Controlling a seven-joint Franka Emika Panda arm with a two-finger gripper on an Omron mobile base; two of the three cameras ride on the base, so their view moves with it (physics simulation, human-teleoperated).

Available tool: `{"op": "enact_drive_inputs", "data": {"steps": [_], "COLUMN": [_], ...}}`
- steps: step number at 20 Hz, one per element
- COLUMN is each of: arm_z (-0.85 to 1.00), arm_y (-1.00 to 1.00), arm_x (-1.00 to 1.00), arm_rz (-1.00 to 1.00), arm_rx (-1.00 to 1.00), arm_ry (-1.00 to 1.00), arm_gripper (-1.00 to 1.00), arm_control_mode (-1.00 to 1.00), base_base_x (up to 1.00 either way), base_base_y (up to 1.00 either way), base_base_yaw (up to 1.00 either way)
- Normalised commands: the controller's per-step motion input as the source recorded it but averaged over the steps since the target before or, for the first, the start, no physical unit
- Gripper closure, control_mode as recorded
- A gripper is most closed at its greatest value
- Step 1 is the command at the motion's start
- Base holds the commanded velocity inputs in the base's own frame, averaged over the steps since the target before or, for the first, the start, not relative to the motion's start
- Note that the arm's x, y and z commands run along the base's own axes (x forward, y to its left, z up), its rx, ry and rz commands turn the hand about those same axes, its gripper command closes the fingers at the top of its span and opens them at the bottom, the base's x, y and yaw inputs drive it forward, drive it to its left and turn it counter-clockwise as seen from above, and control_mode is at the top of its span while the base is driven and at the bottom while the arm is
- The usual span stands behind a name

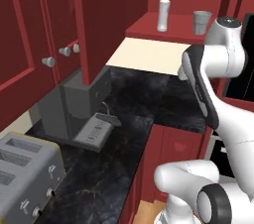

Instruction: There is a bowl on the dining counter. Grab a lemon wedge from the fridge and place it in the bowl. Then get the liquor bottle and glass cup from the cabinet and place them next to the bowl.

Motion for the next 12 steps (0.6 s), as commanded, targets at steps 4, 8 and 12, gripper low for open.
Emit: {"op": "enact_drive_inputs", "data": {"steps": [4, 8, 12], "arm_z": [0.0, 0.29, 0.46], "arm_y": [0.0, 0.07, 0.01], "arm_x": [0.0, 0.51, 0.59], "arm_rz": [0.0, -0.08, -0.06], "arm_rx": [0.0, -0.07, -0.09], "arm_ry": [0.0, -0.1, -0.21], "arm_gripper": [-1.0, -1.0, -1.0], "arm_control_mode": [1.0, -1.0, -1.0], "base_base_x": [0.84, 0.0, 0.0], "base_base_y": [0.08, 0.0, 0.0], "base_base_yaw": [-0.12, 0.0, 0.0]}}
